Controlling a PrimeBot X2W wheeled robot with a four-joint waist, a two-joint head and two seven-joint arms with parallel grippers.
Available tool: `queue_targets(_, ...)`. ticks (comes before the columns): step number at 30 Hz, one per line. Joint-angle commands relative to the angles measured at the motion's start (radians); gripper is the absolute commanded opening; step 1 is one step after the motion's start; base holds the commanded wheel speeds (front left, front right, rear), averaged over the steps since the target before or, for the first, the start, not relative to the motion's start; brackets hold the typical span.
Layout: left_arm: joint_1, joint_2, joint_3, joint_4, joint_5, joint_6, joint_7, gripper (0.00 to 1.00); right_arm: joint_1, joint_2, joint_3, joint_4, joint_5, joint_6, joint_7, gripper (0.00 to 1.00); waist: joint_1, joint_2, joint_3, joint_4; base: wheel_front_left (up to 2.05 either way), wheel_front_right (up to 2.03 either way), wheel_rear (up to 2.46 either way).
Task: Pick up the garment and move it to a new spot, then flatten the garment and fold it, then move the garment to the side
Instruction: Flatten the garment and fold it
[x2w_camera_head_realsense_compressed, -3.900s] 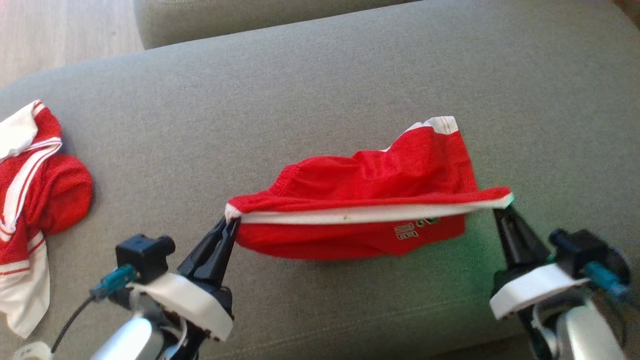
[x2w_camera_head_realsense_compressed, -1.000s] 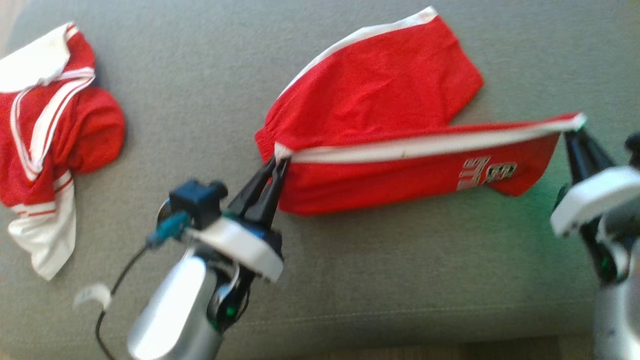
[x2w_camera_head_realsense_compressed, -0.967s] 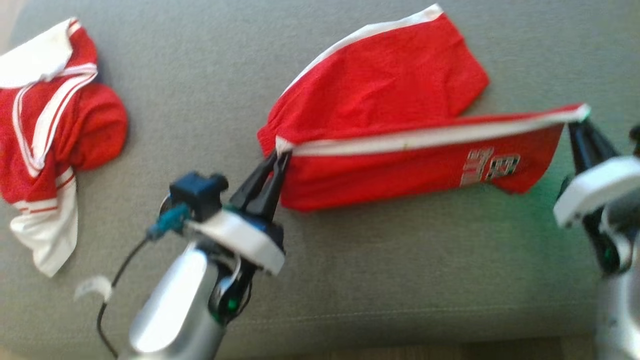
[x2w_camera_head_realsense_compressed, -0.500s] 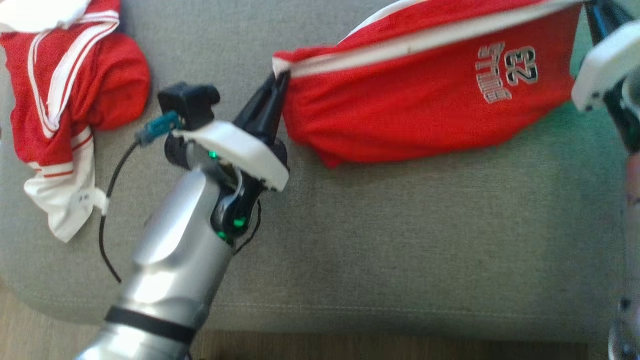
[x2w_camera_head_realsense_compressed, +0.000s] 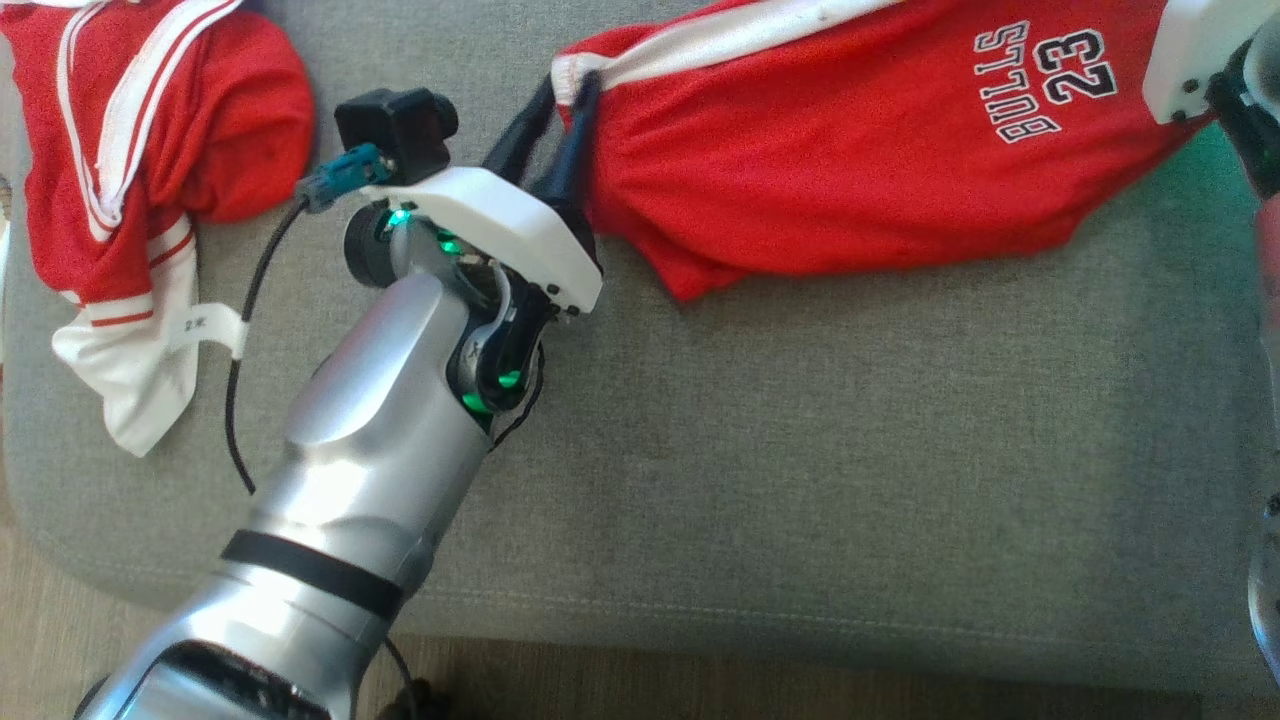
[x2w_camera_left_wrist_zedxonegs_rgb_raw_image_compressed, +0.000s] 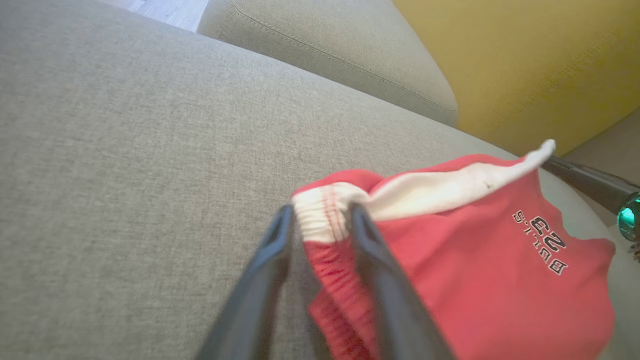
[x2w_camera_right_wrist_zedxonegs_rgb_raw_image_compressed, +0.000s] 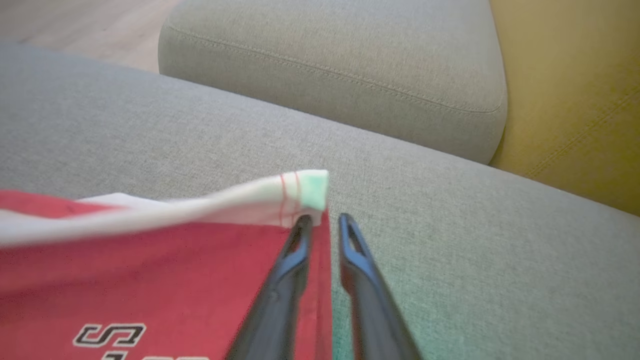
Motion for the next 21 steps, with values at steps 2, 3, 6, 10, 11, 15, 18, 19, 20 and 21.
queue_targets(2, -0.03, 0.02, 0.014, -0.011, -0.002, 0.008, -0.02, 1.0, -0.032, 0.002, 0.004, -0.025, 0.013, -0.001, -0.034, 1.0, -0.0001, 0.0, -0.005, -0.004, 0.0, 0.0, 0.0)
queue_targets(3, -0.029, 0.02, 0.007, -0.003, 0.002, 0.014, -0.028, 1.0, -0.027, 0.004, 0.0, -0.02, 0.026, -0.001, -0.047, 1.0, -0.0001, 0.0, -0.011, -0.006, 0.0, 0.0, 0.0)
queue_targets(6, -0.017, 0.022, -0.006, 0.01, 0.035, 0.039, -0.056, 1.0, -0.001, 0.008, -0.015, -0.017, 0.079, -0.001, -0.079, 1.0, -0.0001, 0.0, -0.032, -0.019, 0.0, 0.0, 0.0)
queue_targets(10, 0.034, 0.053, -0.002, -0.041, 0.118, 0.102, -0.079, 1.0, 0.066, 0.017, -0.033, -0.02, 0.182, -0.001, -0.065, 1.0, -0.0001, 0.0, -0.069, -0.04, 0.0, 0.0, 0.0)
queue_targets(11, 0.054, 0.064, 0.003, -0.07, 0.148, 0.127, -0.081, 1.0, 0.086, 0.016, -0.04, -0.019, 0.206, -0.001, -0.056, 1.0, -0.0001, 0.0, -0.078, -0.044, 0.0, 0.0, 0.0)
queue_targets(15, 0.172, 0.093, 0.03, -0.271, 0.295, 0.222, -0.082, 1.0, 0.15, 0.009, -0.071, -0.001, 0.271, -0.001, -0.032, 1.0, -0.0001, 0.0, -0.108, -0.041, 0.0, 0.0, 0.0)
queue_targets(18, 0.272, 0.104, 0.031, -0.413, 0.396, 0.27, -0.082, 1.0, 0.179, 0.0, -0.085, 0.026, 0.282, -0.001, -0.027, 1.0, -0.0001, 0.0, -0.126, -0.017, 0.0, 0.0, 0.0)
queue_targets(19, 0.304, 0.105, 0.032, -0.458, 0.425, 0.284, -0.082, 1.0, 0.184, 0.001, -0.091, 0.037, 0.286, -0.001, -0.026, 1.0, -0.0001, 0.0, -0.131, -0.007, 0.0, 0.0, 0.0)
queue_targets(20, 0.335, 0.107, 0.031, -0.497, 0.452, 0.295, -0.082, 1.0, 0.189, 0.001, -0.095, 0.048, 0.287, -0.001, -0.025, 1.0, -0.0001, 0.0, -0.135, 0.005, 0.0, 0.0, 0.0)
queue_targets(21, 0.365, 0.109, 0.03, -0.532, 0.478, 0.304, -0.082, 1.0, 0.193, 0.002, -0.097, 0.06, 0.288, -0.001, -0.024, 1.0, -0.0001, 0.0, -0.138, 0.016, 0.0, 0.0, 0.0)
